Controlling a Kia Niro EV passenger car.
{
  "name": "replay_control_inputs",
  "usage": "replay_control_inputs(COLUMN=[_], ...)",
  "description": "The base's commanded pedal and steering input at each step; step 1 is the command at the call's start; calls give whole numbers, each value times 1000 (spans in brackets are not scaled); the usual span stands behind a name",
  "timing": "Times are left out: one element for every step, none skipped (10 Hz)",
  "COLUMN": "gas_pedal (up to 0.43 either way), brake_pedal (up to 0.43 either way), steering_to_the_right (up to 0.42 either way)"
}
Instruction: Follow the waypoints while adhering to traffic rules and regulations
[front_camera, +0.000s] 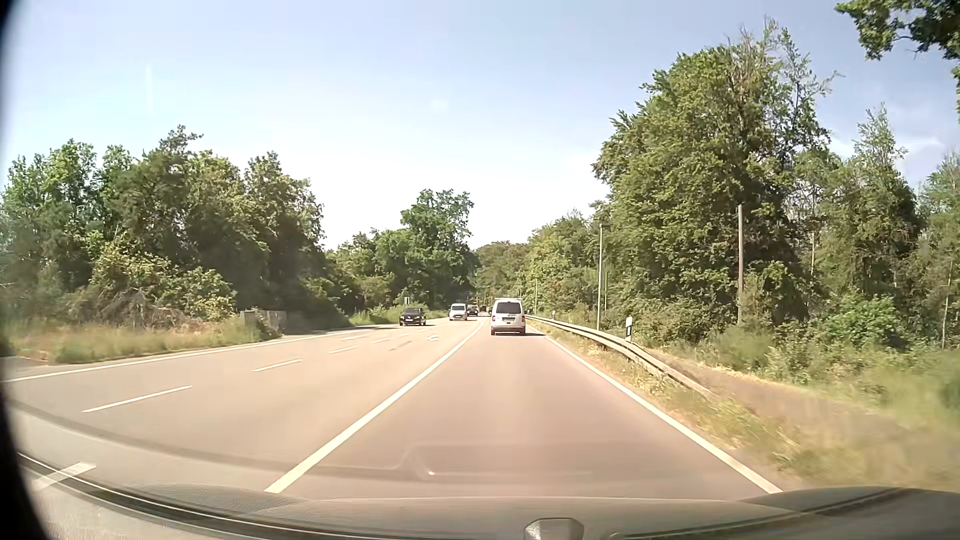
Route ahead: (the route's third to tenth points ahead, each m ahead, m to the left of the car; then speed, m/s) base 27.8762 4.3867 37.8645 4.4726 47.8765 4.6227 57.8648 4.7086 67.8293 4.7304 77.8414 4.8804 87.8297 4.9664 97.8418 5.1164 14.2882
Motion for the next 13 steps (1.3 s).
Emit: replay_control_inputs(gas_pedal=[189,189,177,177,169,169,169,157,157,157,157,150,138], brake_pedal=[30,30,30,30,30,30,30,30,30,30,30,30,30], steering_to_the_right=[-1,0,0,-1,0,0,0,0,0,-1,0,-1,-1])
